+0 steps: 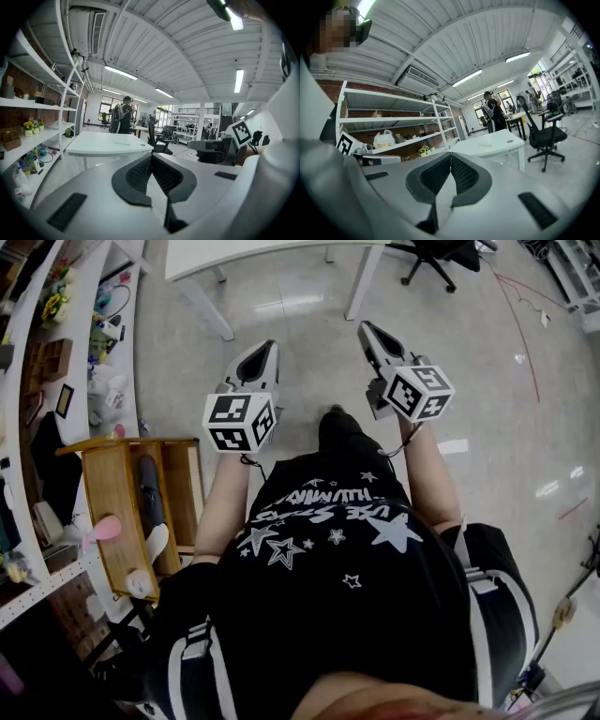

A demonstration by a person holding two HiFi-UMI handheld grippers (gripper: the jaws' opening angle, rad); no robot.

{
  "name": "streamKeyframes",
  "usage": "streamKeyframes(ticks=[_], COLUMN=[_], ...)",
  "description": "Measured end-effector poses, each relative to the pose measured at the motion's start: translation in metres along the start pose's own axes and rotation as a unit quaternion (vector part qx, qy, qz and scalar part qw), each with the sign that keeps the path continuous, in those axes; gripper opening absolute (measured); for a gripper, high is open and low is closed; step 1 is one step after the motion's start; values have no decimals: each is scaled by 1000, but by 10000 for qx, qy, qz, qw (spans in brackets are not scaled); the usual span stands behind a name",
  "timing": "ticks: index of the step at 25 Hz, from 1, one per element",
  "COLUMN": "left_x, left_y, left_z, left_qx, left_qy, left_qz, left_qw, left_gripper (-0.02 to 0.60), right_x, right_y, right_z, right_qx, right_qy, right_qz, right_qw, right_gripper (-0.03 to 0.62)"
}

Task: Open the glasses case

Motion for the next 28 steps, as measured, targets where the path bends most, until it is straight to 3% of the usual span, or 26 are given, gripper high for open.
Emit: streamKeyframes(ticks=[8, 24, 28], left_x=[20, 51, 52], left_y=[-6, -45, -51], left_z=[-62, -244, -283], left_qx=[49, 250, 250], left_qy=[-102, -500, -598], left_qz=[2, 73, 78], left_qw=[9999, 9984, 9979], left_gripper=[12, 12, 12], right_x=[-56, -210, -244], right_y=[-5, -69, -79], right_z=[-45, -171, -191], right_qx=[118, 338, 464], right_qy=[23, -271, -283], right_qz=[-152, -254, -64], right_qw=[9998, 9987, 9985], right_gripper=[9, 9, 9])
Point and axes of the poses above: the fingertips, and each gripper's own axes: z backward along the fingers, x to its left, y out of its underside, the point moved 8 cm from there along z, backward along the fingers, and after that the axes turned 7 degrees about -y, right-handed, at the moved point
